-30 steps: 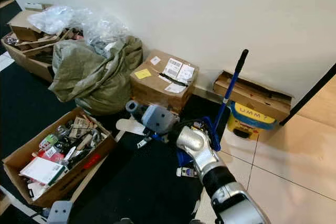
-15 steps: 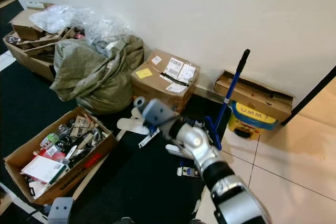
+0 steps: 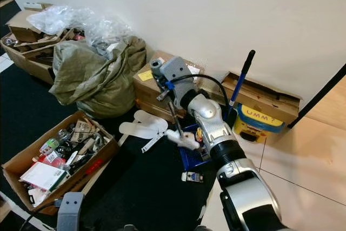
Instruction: Sweep floor
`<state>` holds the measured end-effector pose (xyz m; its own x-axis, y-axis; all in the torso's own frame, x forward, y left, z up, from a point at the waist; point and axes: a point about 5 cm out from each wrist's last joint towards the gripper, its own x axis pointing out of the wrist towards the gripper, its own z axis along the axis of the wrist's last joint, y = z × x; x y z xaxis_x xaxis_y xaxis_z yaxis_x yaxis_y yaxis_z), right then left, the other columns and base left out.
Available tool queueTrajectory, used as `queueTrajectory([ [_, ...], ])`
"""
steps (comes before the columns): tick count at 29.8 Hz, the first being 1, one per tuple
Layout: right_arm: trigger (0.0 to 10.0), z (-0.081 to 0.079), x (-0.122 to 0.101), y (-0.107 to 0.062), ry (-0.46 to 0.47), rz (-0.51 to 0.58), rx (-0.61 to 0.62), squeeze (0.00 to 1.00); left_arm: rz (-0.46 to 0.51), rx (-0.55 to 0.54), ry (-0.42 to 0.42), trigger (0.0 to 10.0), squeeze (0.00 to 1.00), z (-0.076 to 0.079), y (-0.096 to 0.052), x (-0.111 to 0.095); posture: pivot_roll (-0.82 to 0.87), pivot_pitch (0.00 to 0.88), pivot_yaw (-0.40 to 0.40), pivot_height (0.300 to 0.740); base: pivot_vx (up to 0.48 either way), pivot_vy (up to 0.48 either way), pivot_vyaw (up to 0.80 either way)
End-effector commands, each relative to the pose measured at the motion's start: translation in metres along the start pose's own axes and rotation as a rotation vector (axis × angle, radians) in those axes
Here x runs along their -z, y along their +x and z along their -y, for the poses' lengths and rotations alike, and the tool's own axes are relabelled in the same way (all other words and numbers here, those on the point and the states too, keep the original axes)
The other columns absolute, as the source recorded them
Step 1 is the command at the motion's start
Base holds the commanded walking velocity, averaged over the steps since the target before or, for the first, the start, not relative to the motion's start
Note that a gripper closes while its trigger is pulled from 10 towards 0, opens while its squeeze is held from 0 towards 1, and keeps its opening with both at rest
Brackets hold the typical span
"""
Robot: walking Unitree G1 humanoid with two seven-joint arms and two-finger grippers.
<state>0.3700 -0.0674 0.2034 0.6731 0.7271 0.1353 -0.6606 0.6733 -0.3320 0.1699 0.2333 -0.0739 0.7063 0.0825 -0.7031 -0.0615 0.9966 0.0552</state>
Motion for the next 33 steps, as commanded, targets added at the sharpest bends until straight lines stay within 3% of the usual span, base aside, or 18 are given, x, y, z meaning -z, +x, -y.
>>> queueTrajectory([
  [1,10.0,-0.007,-0.004,0.001,0.034,0.020,-0.066,0.00,-0.051,0.006,-0.004,10.0,0.00,0.004,-0.003,0.013,0.02,0.153,0.002,0.740,0.000,0.000,0.00],
  [2,10.0,-0.007,-0.004,0.001,0.034,0.020,-0.066,0.00,-0.051,0.006,-0.004,10.0,0.00,0.004,-0.003,0.013,0.02,0.153,0.002,0.740,0.000,0.000,0.00],
  [3,10.0,-0.013,-0.001,-0.005,0.066,-0.011,-0.172,0.00,-0.054,0.007,-0.009,10.0,0.00,0.006,-0.003,0.013,0.02,0.151,-0.003,0.740,0.000,0.000,0.00],
  [6,10.0,-0.014,0.000,-0.007,0.076,-0.024,-0.200,0.00,-0.056,0.007,-0.011,10.0,0.00,0.007,-0.003,0.013,0.02,0.151,-0.003,0.740,0.000,0.000,0.00],
  [7,10.0,-0.020,0.004,-0.013,0.093,-0.058,-0.284,0.00,-0.064,0.009,-0.016,10.0,0.00,0.011,-0.003,0.015,0.02,0.152,-0.008,0.740,0.000,0.000,0.00],
  [11,10.0,-0.024,0.007,-0.018,0.098,-0.085,-0.341,0.00,-0.067,0.011,-0.017,10.0,0.00,0.012,-0.003,0.016,0.02,0.152,-0.008,0.740,0.000,0.000,0.00],
  [13,10.0,-0.035,0.022,-0.036,0.081,-0.167,-0.495,0.00,-0.073,0.011,-0.018,10.0,0.00,0.013,-0.004,0.019,0.02,0.152,-0.014,0.740,0.000,0.000,0.00],
  [17,10.0,-0.036,0.032,-0.044,0.039,-0.219,-0.526,0.00,-0.077,0.010,-0.016,10.0,0.00,0.013,-0.005,0.021,0.02,0.154,-0.016,0.740,0.000,0.000,0.00],
  [20,10.0,-0.027,0.042,-0.046,-0.017,-0.291,-0.462,0.00,-0.081,0.007,-0.015,10.0,0.00,0.012,-0.006,0.023,0.02,0.156,-0.018,0.740,0.000,0.000,0.00],
  [27,10.0,-0.015,0.044,-0.055,-0.016,-0.344,-0.433,0.00,-0.089,0.007,-0.014,10.0,0.00,0.011,-0.008,0.026,0.02,0.154,-0.017,0.740,0.000,0.000,0.00],
  [29,10.0,0.001,0.042,-0.067,-0.019,-0.379,-0.425,0.00,-0.097,0.005,-0.012,10.0,0.00,0.008,-0.009,0.028,0.02,0.152,-0.018,0.740,0.000,0.000,0.00],
  [31,10.0,0.001,0.042,-0.067,-0.019,-0.379,-0.425,0.00,-0.097,0.005,-0.012,10.0,0.00,0.008,-0.009,0.028,0.02,0.152,-0.018,0.740,0.000,0.000,0.00],
  [33,10.0,0.021,0.036,-0.079,-0.010,-0.395,-0.402,0.00,-0.106,-0.001,-0.014,10.0,0.00,0.003,-0.010,0.030,0.02,0.150,-0.020,0.740,0.000,0.000,0.00],
])
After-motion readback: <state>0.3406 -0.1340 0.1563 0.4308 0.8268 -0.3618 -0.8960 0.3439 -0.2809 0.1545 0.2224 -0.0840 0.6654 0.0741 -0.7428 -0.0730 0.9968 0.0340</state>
